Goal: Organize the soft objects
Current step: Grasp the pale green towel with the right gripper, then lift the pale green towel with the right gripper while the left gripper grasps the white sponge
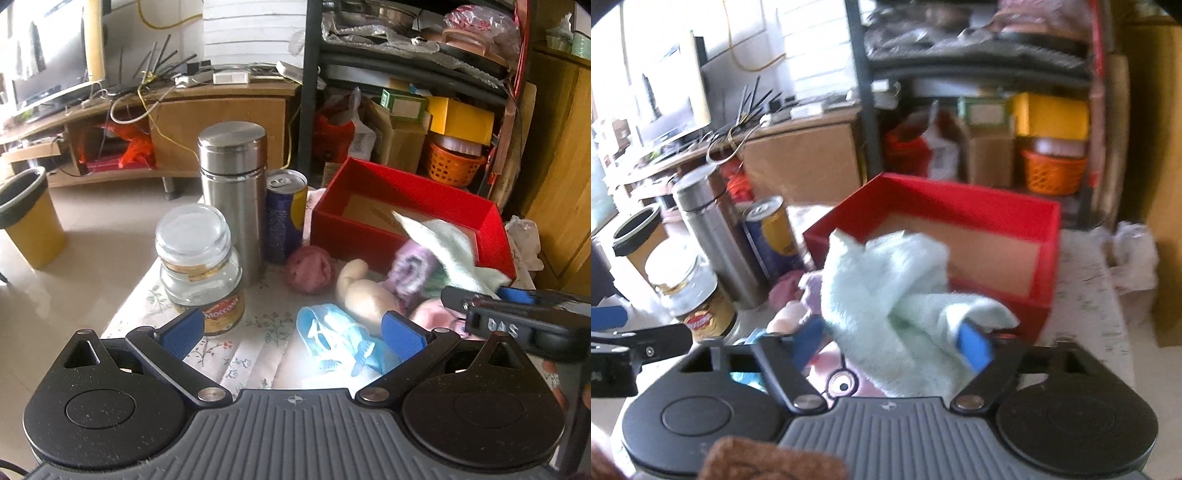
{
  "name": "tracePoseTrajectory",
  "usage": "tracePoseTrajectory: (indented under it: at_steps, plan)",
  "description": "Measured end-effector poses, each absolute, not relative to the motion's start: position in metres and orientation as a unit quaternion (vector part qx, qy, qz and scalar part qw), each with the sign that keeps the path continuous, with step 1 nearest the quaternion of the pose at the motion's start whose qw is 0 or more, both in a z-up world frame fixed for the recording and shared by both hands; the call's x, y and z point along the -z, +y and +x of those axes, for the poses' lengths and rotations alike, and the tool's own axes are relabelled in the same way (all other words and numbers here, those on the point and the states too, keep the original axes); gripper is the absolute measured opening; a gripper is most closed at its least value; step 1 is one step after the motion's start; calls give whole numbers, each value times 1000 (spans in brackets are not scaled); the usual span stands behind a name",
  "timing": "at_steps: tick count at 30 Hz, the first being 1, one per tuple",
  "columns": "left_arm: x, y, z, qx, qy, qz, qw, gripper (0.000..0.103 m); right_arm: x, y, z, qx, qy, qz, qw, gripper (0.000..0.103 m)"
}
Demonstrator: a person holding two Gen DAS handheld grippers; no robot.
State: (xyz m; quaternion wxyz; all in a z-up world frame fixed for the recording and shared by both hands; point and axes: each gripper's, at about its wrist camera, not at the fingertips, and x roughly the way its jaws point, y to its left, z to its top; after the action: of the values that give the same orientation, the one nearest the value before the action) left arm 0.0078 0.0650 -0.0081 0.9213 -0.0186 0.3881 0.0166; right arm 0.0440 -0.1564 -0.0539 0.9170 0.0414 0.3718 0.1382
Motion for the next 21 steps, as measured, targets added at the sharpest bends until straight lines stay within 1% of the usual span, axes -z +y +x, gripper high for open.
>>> tracePoseTrajectory:
  at_steps: [1,3,10,14,21]
  plan:
    - [9,65,8,-15,390,-19,921,97,56,-159,47,-141,375,50,915,21]
    - [9,66,7,-14,392,-20,920,97,54,-168,49,-137,380,73,912,0]
    - [8,62,8,-2,395,-23,918,97,41,-207,37,-155,390,175,890,0]
    - [10,55,9,0,396,-13,918,97,27,-220,27,-178,380,210,883,0]
    - [13,49,12,1,403,-9,915,97,9,-255,18,-235,362,319,844,0]
